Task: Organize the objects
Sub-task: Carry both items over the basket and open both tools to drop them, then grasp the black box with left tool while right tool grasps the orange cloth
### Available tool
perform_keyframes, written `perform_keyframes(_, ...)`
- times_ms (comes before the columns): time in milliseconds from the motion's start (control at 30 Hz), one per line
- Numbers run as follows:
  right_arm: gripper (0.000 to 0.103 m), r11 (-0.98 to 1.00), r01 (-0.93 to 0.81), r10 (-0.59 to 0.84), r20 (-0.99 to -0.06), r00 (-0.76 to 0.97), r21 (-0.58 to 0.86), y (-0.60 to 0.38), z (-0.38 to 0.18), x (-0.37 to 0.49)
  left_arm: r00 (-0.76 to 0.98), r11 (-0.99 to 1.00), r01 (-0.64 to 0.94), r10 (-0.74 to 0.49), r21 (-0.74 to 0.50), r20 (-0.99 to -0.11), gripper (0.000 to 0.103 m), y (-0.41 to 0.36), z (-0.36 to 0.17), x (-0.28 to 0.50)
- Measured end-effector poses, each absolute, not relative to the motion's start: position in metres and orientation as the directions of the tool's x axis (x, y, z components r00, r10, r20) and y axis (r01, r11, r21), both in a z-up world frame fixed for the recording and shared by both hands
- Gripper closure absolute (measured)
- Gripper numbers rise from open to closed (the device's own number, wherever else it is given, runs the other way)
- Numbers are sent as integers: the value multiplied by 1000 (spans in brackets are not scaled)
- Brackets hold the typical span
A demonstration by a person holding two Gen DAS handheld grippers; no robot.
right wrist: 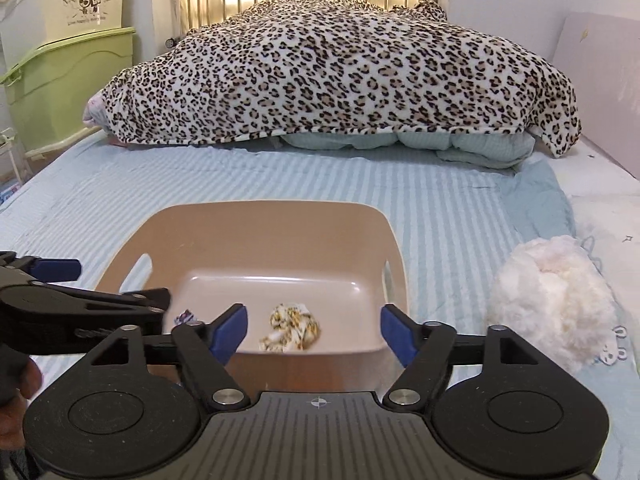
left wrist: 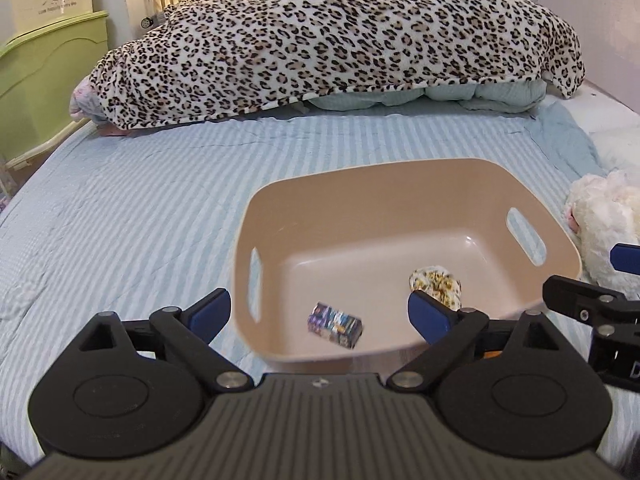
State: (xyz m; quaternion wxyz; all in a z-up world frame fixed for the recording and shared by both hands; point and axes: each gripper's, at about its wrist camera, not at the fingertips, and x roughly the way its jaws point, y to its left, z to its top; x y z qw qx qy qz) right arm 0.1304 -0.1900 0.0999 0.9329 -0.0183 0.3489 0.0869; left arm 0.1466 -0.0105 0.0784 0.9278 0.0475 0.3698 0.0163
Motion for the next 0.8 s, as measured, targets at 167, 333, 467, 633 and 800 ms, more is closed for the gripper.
perform_keyframes(167, 18, 984, -176, 131, -680, 721, 4, -195, 92, 117, 716, 997, -14, 67, 82, -695, 7, 5, 78, 126)
perform_keyframes(333, 17, 987, -159, 103, -719, 687, -11, -202, 70, 113, 683, 996, -15, 76, 91, -727, 7, 12, 61, 122)
perform_keyframes(467, 17, 989, -145, 95, -757, 647, 0, -206, 46, 119, 646, 995, -12, 81, 96, -759, 7, 14, 39, 127)
perform_keyframes(633, 17, 991, -131, 81, -786, 613, -1, -207, 17, 128, 603, 995, -19, 86, 93, -793, 7, 18, 9, 138)
perform_keyframes(800, 17, 993, -113, 94, -803, 588, 34, -211, -6, 139, 578, 995, -30, 95, 96, -811, 7, 21, -10, 148)
